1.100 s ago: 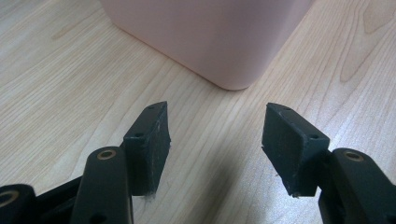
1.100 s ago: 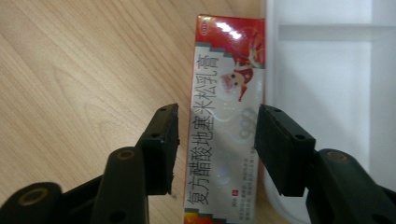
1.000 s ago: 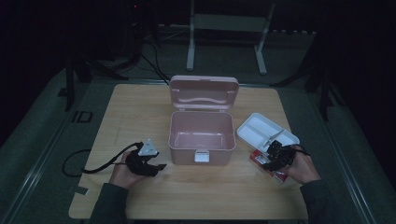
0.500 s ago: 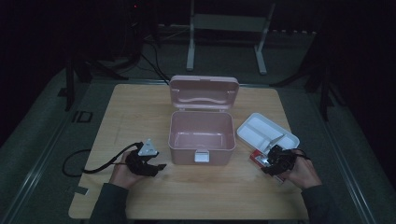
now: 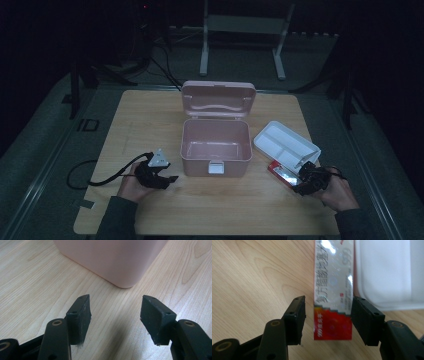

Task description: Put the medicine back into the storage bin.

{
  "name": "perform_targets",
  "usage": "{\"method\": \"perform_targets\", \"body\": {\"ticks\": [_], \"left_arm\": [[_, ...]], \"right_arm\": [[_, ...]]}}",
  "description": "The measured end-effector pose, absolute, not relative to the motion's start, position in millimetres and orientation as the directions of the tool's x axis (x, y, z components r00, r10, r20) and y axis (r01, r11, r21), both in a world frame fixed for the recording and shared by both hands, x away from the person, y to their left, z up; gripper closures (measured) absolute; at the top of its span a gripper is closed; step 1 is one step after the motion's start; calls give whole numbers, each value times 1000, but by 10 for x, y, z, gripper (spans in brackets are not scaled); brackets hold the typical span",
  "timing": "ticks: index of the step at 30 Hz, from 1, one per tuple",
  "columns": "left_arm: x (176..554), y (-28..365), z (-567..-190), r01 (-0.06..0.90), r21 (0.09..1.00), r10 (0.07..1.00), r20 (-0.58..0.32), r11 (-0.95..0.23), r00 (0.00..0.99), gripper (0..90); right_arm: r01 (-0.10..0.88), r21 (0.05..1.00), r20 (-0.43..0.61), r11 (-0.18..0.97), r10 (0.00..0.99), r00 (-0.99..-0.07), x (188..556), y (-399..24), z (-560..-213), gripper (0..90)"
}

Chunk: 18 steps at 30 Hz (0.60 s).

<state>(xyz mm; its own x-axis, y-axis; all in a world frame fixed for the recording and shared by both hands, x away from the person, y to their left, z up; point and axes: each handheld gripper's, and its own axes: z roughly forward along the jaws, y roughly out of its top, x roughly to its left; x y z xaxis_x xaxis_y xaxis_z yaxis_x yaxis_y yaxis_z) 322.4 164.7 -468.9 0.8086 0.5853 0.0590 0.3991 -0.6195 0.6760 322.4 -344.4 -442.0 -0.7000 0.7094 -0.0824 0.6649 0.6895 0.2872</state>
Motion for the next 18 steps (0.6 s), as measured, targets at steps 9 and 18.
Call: {"method": "perform_targets", "body": {"ticks": [9, 18], "left_arm": [[3223, 1649, -4688, 399, 676, 586, 59, -619, 808, 410], [3226, 1645, -4691, 398, 676, 584, 58, -620, 810, 411]], "right_arm": [[649, 241, -96, 722, 683, -724, 3217, -3422, -4502, 496], [597, 233, -64, 768, 624, -778, 3182, -3313, -4491, 479]]}}
